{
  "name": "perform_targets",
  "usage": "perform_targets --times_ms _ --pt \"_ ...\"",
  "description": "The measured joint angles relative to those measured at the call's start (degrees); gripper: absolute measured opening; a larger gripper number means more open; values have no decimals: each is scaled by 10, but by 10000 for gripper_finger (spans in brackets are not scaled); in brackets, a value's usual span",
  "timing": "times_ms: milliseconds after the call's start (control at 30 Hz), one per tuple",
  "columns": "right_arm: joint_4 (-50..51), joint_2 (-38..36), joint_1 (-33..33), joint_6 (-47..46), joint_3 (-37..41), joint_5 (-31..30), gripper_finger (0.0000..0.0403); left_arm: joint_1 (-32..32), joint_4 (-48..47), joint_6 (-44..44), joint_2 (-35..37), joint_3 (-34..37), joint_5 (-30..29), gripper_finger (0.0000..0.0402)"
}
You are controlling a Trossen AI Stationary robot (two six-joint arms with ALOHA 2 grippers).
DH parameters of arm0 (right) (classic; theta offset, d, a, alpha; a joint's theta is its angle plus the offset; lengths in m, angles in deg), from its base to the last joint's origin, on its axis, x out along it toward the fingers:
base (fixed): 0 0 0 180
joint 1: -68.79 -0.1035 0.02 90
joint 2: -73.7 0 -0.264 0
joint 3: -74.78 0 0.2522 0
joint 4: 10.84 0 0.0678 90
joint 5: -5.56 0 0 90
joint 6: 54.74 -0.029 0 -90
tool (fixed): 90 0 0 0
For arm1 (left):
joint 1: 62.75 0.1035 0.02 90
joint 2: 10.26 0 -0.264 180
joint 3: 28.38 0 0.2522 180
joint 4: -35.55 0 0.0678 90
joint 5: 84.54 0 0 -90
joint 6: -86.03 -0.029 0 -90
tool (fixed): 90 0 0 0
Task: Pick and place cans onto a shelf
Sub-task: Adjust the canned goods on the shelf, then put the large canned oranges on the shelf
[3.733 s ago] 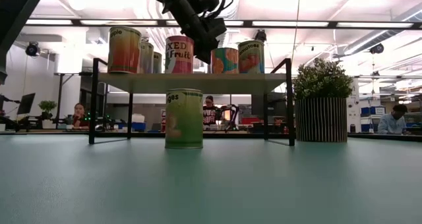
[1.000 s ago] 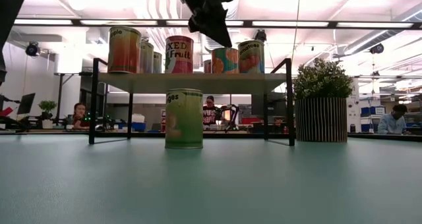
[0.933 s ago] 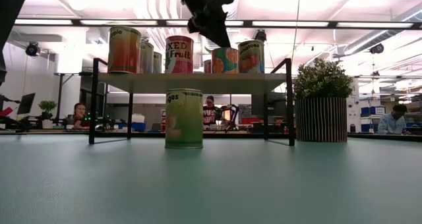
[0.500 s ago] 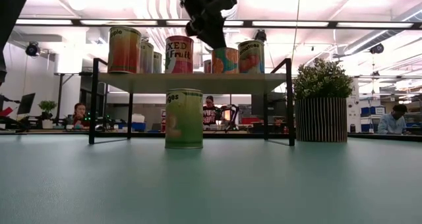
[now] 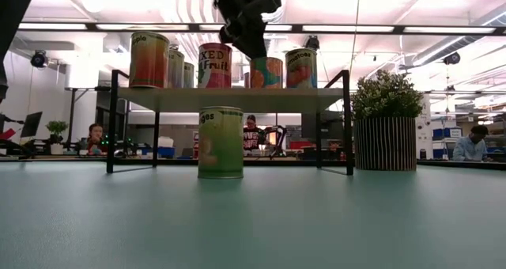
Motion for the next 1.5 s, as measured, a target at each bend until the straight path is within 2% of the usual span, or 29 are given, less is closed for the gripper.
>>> perform_targets --times_ms 567,733,1033,1167,1500 --pt "0 0 0 0 0 0 9 0 -17 11 3 -5 0 0" --pt "0 0 0 0 0 0 9 -1 -18 10 7 -4 -27 0" --pt "0 0 0 1 0 0 9 -12 -16 9 24 -4 -28 0" --pt "0 0 0 1 0 0 9 -43 -15 -1 39 -4 -29 0" --pt "2 0 0 -7 0 0 9 -194 9 -73 76 14 -29 0"
